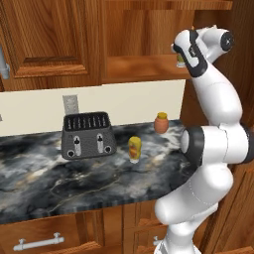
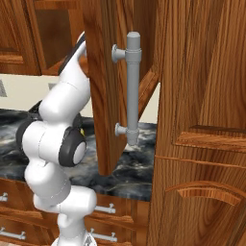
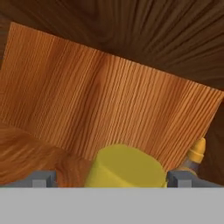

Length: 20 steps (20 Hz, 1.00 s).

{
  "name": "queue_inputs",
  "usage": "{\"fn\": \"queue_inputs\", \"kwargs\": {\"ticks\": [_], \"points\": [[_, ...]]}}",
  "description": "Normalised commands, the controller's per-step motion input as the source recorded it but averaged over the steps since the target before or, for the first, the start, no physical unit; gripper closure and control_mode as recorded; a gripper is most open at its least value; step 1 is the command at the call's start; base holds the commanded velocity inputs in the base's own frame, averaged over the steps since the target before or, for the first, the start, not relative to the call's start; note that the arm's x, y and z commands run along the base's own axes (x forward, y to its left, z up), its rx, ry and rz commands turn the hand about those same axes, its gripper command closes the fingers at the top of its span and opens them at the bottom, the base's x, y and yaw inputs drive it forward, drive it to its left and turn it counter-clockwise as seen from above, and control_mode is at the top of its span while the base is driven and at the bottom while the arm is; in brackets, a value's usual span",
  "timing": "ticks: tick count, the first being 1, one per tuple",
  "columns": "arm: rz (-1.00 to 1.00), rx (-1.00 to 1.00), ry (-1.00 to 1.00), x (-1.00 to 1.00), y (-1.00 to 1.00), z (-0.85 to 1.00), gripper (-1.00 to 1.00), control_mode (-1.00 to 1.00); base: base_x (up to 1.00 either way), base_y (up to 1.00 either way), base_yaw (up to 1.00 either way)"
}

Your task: Pick the mustard and mustard from the counter and place them in the cabinet.

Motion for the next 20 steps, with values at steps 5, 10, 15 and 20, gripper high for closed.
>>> {"fn": "queue_inputs", "kwargs": {"ticks": [5,10,15,20], "points": [[0.00,-0.05,-0.14,-0.53,0.00,0.00,-1.00,-1.00,0.00,0.00,0.00],[0.00,-0.03,-0.16,-0.71,0.04,0.00,-1.00,-1.00,0.00,0.00,0.00],[0.00,0.00,-0.15,-0.77,0.16,0.00,-1.00,-1.00,0.00,0.00,0.00],[0.00,0.00,-0.03,-0.66,0.37,-0.08,-1.00,-1.00,0.00,0.00,0.00]]}}
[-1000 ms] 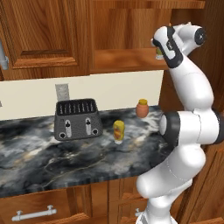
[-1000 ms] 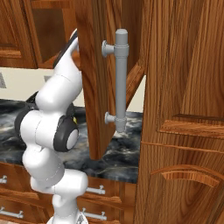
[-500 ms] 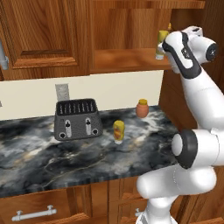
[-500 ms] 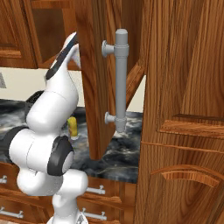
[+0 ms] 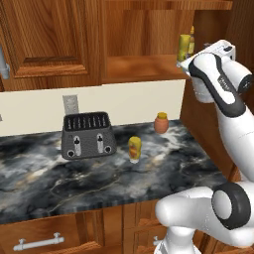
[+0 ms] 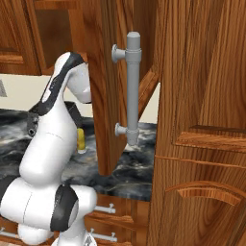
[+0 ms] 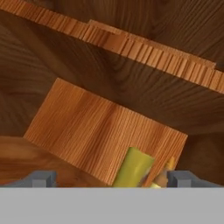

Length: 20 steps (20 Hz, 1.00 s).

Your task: Pick the mustard and mustard from the counter and place them in the cabinet.

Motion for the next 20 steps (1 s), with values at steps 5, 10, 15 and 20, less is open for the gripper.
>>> {"fn": "queue_inputs", "kwargs": {"ticks": [5,10,15,20], "points": [[-0.01,0.00,0.00,-0.63,0.50,-0.30,-1.00,-1.00,0.00,0.00,0.00],[-0.03,0.00,0.00,-0.70,0.48,-0.35,-1.00,-1.00,0.00,0.00,0.00],[-0.04,0.00,0.03,-0.48,0.30,-0.37,-1.00,-1.00,0.00,0.00,0.00],[-0.01,0.01,0.09,-0.13,0.08,-0.31,-1.00,-1.00,0.00,0.00,0.00]]}}
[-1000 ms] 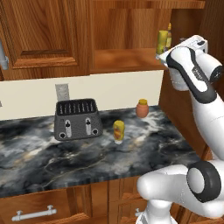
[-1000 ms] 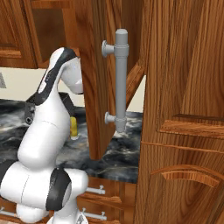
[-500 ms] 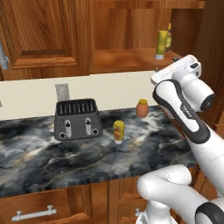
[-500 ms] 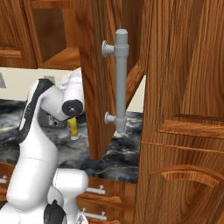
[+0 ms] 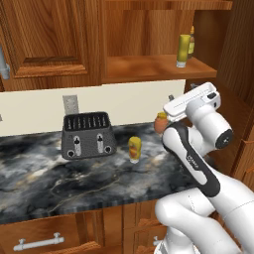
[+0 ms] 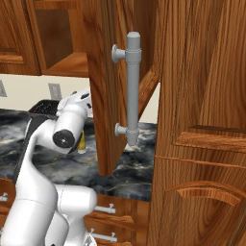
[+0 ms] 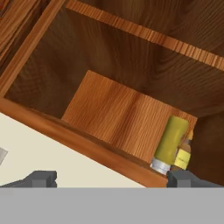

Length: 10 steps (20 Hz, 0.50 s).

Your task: Pick the mustard and mustard from the counter and place them in the cabinet.

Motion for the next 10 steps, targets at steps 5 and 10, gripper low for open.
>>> {"fn": "queue_inputs", "kwargs": {"ticks": [5,10], "points": [[0.00,0.00,0.13,0.02,0.00,-0.32,-1.00,-1.00,0.00,0.00,0.00],[0.00,0.00,0.17,0.09,0.00,-0.35,-1.00,-1.00,0.00,0.00,0.00]]}}
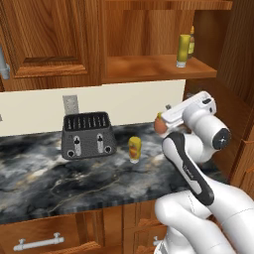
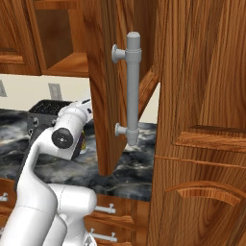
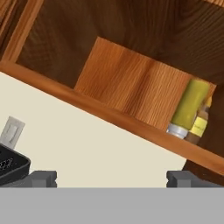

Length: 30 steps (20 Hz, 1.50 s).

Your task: Pick the mustard and mustard from the counter and place them in the cabinet.

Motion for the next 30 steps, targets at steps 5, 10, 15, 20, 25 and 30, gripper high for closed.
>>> {"fn": "queue_inputs", "kwargs": {"ticks": [5,10,15,20,25,30], "points": [[0.00,0.01,0.21,0.10,0.00,-0.38,-1.00,-1.00,0.00,0.00,0.00],[0.00,0.04,0.23,0.07,0.00,-0.36,-1.00,-1.00,0.00,0.00,0.00],[0.00,0.02,0.24,0.08,0.06,-0.32,-1.00,-1.00,0.00,0.00,0.00],[0.00,0.00,0.21,0.02,0.13,-0.16,-1.00,-1.00,0.00,0.00,0.00],[-0.01,0.00,0.19,0.02,0.10,-0.17,-1.00,-1.00,0.00,0.00,0.00],[0.00,0.00,0.14,0.00,0.01,-0.17,-1.00,-1.00,0.00,0.00,0.00]]}}
